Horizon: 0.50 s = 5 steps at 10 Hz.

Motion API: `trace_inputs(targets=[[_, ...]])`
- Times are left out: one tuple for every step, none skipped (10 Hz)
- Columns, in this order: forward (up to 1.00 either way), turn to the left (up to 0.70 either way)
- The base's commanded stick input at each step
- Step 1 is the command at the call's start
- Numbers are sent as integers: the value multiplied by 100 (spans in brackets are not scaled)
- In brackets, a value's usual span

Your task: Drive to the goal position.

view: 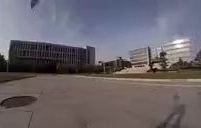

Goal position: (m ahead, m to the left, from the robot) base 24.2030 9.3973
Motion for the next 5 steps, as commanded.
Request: trace_inputs(targets=[[70,0],[70,0],[70,-8],[70,-24],[70,-35]])
